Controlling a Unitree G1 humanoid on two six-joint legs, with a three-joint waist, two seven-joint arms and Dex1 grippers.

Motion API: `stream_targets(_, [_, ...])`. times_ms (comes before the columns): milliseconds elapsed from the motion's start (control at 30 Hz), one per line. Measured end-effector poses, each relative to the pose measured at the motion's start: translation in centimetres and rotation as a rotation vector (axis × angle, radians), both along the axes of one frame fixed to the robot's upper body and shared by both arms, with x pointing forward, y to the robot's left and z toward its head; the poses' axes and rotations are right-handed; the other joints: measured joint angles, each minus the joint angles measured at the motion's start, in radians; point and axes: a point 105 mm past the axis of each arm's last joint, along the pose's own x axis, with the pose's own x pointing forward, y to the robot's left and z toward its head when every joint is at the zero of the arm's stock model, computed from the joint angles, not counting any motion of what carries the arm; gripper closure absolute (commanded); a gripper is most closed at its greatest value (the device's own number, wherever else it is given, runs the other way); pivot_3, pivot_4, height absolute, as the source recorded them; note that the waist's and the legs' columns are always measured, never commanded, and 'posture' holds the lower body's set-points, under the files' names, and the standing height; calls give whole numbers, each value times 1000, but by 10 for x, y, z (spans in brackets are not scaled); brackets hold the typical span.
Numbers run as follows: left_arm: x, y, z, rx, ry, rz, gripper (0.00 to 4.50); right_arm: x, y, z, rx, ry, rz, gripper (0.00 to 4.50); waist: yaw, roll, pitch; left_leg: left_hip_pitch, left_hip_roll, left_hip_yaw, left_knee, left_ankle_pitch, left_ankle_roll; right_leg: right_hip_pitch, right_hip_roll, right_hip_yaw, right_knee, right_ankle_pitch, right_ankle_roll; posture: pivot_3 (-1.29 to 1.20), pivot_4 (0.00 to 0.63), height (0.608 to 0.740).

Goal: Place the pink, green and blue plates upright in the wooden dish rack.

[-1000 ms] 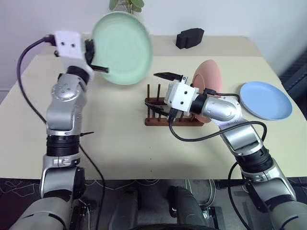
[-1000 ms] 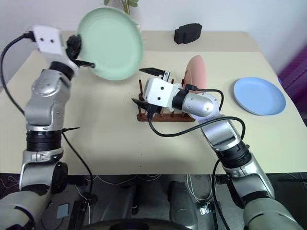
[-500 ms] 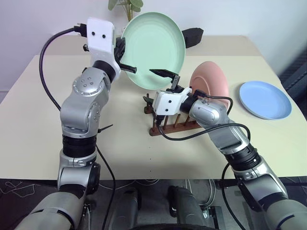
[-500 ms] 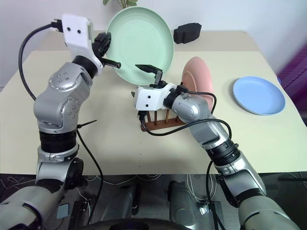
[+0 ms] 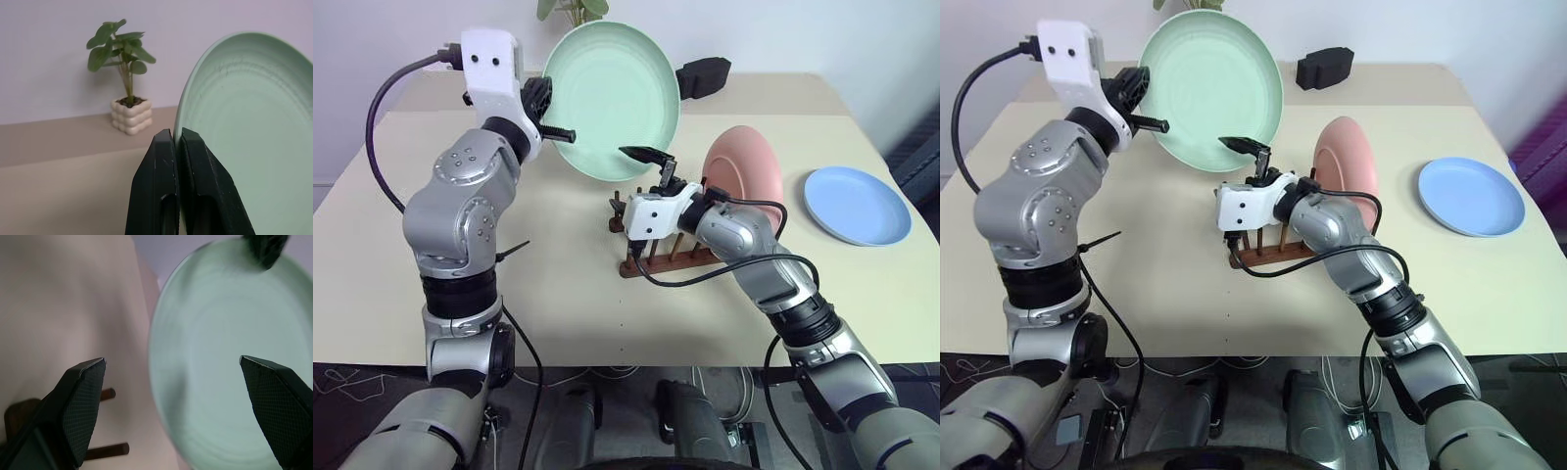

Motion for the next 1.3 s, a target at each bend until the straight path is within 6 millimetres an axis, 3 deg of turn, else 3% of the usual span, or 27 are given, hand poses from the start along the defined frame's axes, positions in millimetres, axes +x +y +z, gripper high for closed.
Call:
stream_targets(100, [-3, -4, 2, -9, 9, -23, 4442, 1, -1, 0, -14, -13, -8, 14, 0, 0, 0, 0, 0, 0, 0, 0, 0, 0, 0, 0, 0, 0, 0, 0, 150, 739])
stream_targets(200, [-5, -7, 2, -14, 22, -46, 4500, 3, -2, -2, -30, -19, -14, 835, 0, 0, 0, 0, 0, 0, 0, 0, 0, 0, 0, 0, 0, 0, 0, 0, 150, 739])
stream_targets(433, [-6, -3, 0, -36, 50, -49, 4500, 6, -4, -2, -58, -45, -29, 4452, -1, 0, 0, 0, 0, 0, 0, 0, -1, 0, 0, 0, 0, 0, 0, 0, 150, 739])
stream_targets(667, [-9, -5, 6, -48, 34, -58, 4500, 6, -3, -1, -85, -74, -21, 4488, 0, 0, 0, 0, 0, 0, 0, 1, -1, 0, 0, 0, 0, 0, 0, 0, 150, 739])
stream_targets(767, [-9, -5, 7, -102, 26, -80, 3468, 6, -3, -1, -84, -79, -20, 4500, 0, 0, 0, 0, 0, 0, 0, 1, -1, 0, 0, 0, 0, 0, 0, 0, 150, 739])
stream_targets(900, [-12, 4, 19, -196, -46, -69, 1516, 6, -3, -1, -82, -87, -23, 4500, -1, 0, 0, 0, 0, 0, 0, 1, -2, 0, 0, 0, 0, 0, 0, 0, 150, 739])
stream_targets(1000, [-13, 22, 35, -265, -140, -20, 55, 6, -4, 3, -65, -94, -17, 4500, -2, 0, 0, 0, 0, 0, 0, 1, -2, 0, 0, 0, 0, 0, 0, 0, 150, 739])
stream_targets(1167, [-12, 53, 44, -316, -218, 72, 55, 4, -4, 16, 32, -76, 1, 4500, 0, 0, 0, 0, 0, 0, 0, 1, -2, 0, 0, 0, 0, 0, 0, 0, 150, 739])
stream_targets(1300, [-11, 80, 40, -242, -246, 143, 55, -7, -1, 49, 231, -15, 89, 4500, -3, 0, 0, 0, 0, 0, 0, 1, -2, 0, 0, 0, 0, 0, 0, 0, 150, 739])
